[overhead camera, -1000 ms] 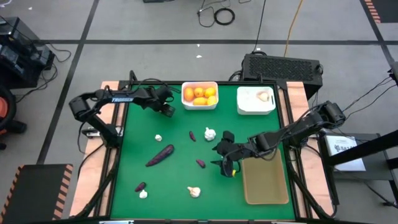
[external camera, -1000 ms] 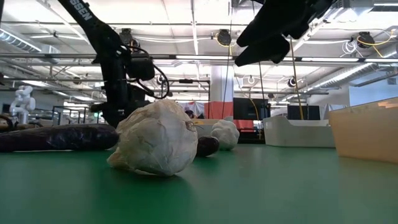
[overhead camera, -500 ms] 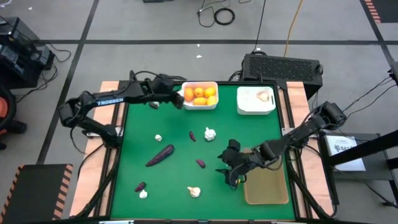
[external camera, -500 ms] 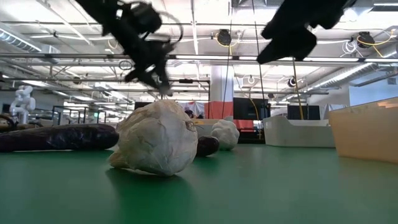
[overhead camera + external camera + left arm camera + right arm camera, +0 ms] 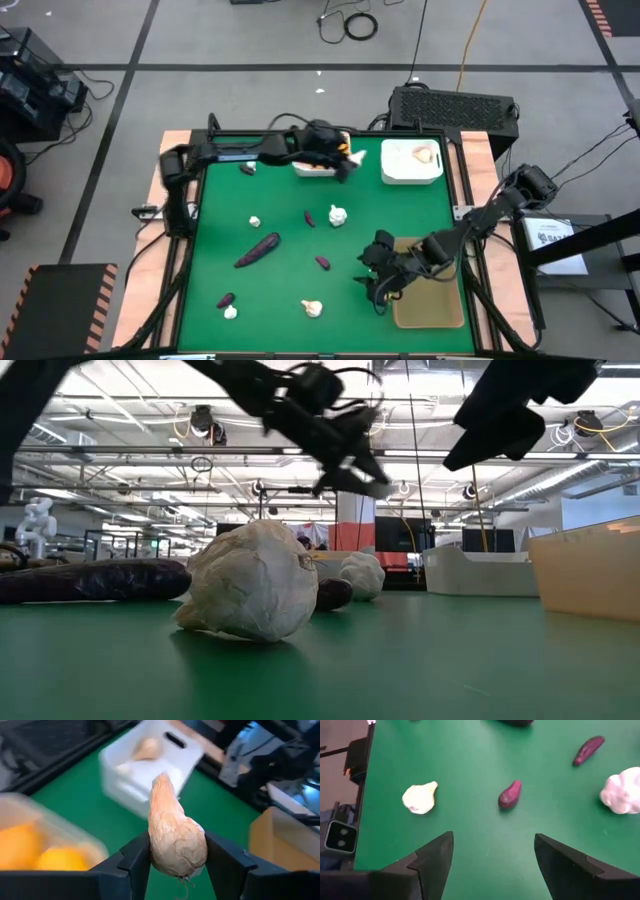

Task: Sort produce into baskets
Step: Put the garlic into the right white bin

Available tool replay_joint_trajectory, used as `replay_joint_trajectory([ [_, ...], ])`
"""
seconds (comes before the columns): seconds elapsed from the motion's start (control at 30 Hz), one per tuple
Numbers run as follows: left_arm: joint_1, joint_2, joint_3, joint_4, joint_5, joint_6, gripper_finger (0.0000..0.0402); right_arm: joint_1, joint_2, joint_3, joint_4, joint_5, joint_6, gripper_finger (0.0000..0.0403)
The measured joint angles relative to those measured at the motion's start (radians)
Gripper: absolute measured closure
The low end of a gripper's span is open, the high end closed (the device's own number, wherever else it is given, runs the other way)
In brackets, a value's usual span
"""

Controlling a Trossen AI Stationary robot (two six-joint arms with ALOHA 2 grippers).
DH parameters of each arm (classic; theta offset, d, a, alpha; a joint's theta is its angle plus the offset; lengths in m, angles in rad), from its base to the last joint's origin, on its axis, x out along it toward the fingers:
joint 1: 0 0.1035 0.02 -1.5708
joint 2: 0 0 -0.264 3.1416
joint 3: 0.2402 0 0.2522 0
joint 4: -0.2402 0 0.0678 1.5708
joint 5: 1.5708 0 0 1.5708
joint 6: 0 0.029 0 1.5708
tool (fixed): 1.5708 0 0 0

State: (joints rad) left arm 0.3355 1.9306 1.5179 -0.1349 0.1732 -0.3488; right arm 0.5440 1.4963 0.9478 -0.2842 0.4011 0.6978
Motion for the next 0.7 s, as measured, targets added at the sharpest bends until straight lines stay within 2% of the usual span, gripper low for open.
replay_joint_trajectory([
  [0.2, -0.025, 0.228, 0.296, -0.001, 0.06, 0.016, 0.0233, 0.001, 0.0, 0.0, -0.043, -0.001, -0.002, 0.0135],
  [0.37, -0.031, 0.388, 0.491, -0.004, 0.086, 0.017, 0.0233, 0.002, 0.0, 0.0, -0.086, -0.006, -0.002, 0.0135],
  [0.53, -0.028, 0.512, 0.617, 0.004, 0.094, 0.019, 0.0233, 0.001, 0.0, 0.0, -0.118, 0.004, -0.003, 0.0135],
  [0.7, -0.028, 0.597, 0.666, 0.065, 0.162, 0.02, 0.0233, 0.001, 0.0, 0.0, -0.127, 0.02, -0.014, 0.0135],
])
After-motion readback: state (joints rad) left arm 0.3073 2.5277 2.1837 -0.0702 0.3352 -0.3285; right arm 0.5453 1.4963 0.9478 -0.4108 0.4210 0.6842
